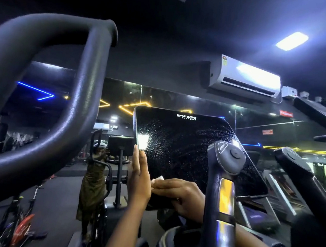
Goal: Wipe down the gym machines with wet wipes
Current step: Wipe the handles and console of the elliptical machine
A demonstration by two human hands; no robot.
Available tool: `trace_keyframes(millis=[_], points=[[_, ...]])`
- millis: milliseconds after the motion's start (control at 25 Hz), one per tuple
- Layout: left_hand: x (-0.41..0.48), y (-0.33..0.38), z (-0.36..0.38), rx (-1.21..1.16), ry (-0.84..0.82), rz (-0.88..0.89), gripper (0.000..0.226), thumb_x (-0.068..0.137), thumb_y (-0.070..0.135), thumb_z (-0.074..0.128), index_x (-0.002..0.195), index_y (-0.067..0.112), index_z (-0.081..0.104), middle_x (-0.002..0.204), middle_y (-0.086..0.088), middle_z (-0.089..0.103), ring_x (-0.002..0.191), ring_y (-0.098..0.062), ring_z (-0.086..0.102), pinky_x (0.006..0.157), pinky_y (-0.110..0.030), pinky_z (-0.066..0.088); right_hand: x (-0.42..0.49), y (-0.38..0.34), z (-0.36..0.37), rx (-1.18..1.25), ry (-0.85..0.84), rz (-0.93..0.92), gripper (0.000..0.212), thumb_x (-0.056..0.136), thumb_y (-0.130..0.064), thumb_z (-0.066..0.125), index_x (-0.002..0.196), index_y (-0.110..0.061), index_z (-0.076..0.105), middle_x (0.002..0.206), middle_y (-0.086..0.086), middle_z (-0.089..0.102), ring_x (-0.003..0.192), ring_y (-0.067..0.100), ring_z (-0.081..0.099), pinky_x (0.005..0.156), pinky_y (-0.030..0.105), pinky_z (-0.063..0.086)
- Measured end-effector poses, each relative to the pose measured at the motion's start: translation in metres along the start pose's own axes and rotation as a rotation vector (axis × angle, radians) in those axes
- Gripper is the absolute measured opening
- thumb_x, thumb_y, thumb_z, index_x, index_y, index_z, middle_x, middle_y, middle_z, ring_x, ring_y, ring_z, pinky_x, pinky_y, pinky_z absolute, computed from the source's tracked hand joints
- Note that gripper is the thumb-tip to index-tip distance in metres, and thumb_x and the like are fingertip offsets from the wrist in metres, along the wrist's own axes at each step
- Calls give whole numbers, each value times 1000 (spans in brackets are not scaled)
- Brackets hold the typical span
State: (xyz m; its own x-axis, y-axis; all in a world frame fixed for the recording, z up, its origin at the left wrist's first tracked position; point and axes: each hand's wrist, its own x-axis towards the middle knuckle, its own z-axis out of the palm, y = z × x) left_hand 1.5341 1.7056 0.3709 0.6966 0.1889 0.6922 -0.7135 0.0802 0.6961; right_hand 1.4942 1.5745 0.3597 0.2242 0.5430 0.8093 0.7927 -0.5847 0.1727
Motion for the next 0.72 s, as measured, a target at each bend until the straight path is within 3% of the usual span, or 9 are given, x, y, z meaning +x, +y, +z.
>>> trace_keyframes(millis=[120, 200, 320, 400, 480, 560, 600, 680, 720], points=[[-13, -9, -1, 72, 10, 34, 71, 87, 64, 22, 149, 30, 20, 156, 0, 24, 141, -14, 26, 101, -16, 15, 17, 2, -26, -39, 104, 120, 44, 61, 23, 52, 98, 6, 69, 101, 17, 69, 102, 0, 56, 92, -1, 32], [-12, -14, 0, 78, 23, 46, 75, 82, 63, 19, 149, 29, 20, 156, 0, 23, 142, -14, 24, 103, -16, 14, 35, 3, -32, -169, 207, 151, 37, 55, 23, 55, 86, 9, 70, 80, 22, 70, 94, 15, 51, 84, -10, 22], [-10, -16, 1, 75, 52, 80, 80, 81, 68, 22, 149, 27, 23, 156, -2, 25, 142, -16, 25, 107, -19, 16, 38, 4, -19, -235, 209, 193, 34, 62, 7, 52, 84, -5, 75, 81, 10, 72, 76, 13, 61, 76, 13, 45], [-11, -17, 1, 109, 58, 88, 75, 87, 68, 22, 149, 26, 24, 155, -2, 26, 143, -17, 24, 111, -24, 17, 20, -7, -8, -252, 160, 136, 40, 69, -5, 44, 94, -15, 75, 92, 0, 71, 80, 15, 65, 73, 26, 49], [-11, -16, 1, 152, 60, 83, 71, 90, 64, 20, 149, 26, 23, 155, -3, 27, 142, -18, 24, 112, -29, 18, -1, -13, -5, -145, 56, 120, 41, 72, 0, 44, 102, -6, 72, 90, -10, 68, 77, 5, 60, 71, 15, 48], [-10, -19, 0, 150, 57, 84, 73, 89, 68, 21, 149, 27, 23, 155, -3, 28, 142, -19, 26, 116, -34, 19, -20, 0, -9, 102, -36, 368, 32, 75, 4, 60, 104, -3, 71, 70, -23, 67, 64, -7, 60, 69, 6, 47], [-10, -21, 1, 145, 58, 90, 77, 86, 72, 20, 149, 28, 22, 155, -2, 28, 142, -19, 27, 116, -37, 20, -30, 12, -14, 265, -124, 499, 30, 74, -1, 67, 101, -13, 74, 76, -21, 70, 69, -7, 63, 77, 16, 53], [-10, -23, 1, 142, 63, 90, 87, 76, 77, 14, 149, 30, 22, 155, 0, 27, 141, -17, 28, 116, -40, 22, -44, 30, -26, 319, 6, 620, 27, 87, -3, 58, 113, -9, 66, 104, -3, 70, 95, 5, 65, 94, 39, 50], [-9, -24, 1, 134, 64, 82, 87, 75, 76, 13, 149, 32, 22, 155, 2, 26, 141, -16, 27, 117, -40, 22, -48, 31, -33, 207, 95, 599, 24, 91, 1, 52, 111, -1, 64, 106, 0, 68, 98, 5, 64, 94, 35, 49]])
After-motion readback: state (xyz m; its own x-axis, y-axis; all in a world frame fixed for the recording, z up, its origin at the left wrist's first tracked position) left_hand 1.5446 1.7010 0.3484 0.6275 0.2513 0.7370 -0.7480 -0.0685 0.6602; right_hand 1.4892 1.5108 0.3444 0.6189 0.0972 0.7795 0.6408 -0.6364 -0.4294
